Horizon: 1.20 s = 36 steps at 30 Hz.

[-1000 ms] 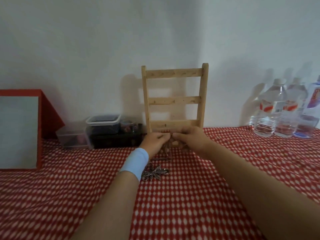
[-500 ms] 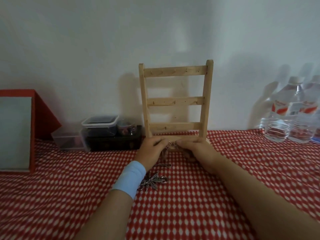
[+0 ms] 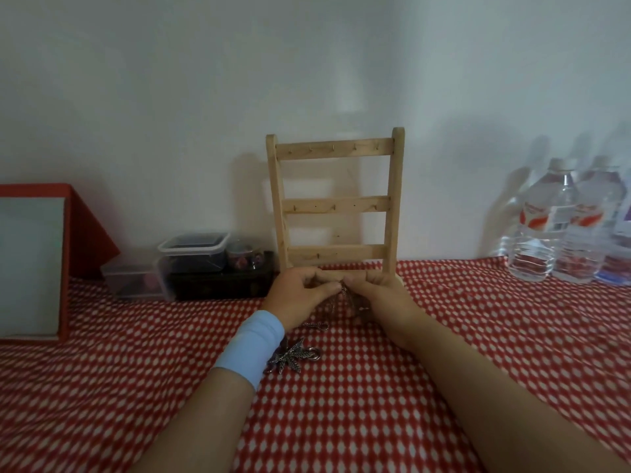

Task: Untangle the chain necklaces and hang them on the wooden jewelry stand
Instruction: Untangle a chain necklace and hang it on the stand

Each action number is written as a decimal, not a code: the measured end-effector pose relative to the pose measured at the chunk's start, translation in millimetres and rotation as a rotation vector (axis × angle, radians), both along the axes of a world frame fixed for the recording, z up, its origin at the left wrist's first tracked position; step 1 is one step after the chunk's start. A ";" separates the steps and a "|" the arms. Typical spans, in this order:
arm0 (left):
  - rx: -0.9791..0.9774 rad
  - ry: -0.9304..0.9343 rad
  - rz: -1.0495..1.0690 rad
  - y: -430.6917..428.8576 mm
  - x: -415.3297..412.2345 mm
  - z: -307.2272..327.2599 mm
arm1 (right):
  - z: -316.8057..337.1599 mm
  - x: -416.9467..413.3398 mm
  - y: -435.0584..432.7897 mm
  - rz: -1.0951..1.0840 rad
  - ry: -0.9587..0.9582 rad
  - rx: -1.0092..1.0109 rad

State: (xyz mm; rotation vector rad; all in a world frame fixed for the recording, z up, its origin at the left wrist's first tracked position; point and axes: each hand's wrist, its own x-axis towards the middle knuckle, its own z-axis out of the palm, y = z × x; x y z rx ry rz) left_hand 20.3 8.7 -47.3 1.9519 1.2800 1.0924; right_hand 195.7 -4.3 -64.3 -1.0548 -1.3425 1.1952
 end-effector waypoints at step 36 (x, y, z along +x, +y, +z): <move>-0.431 -0.664 -0.183 8.1 2.3 -12.9 | 7.4 -1.4 -1.5 0.045 0.085 -0.113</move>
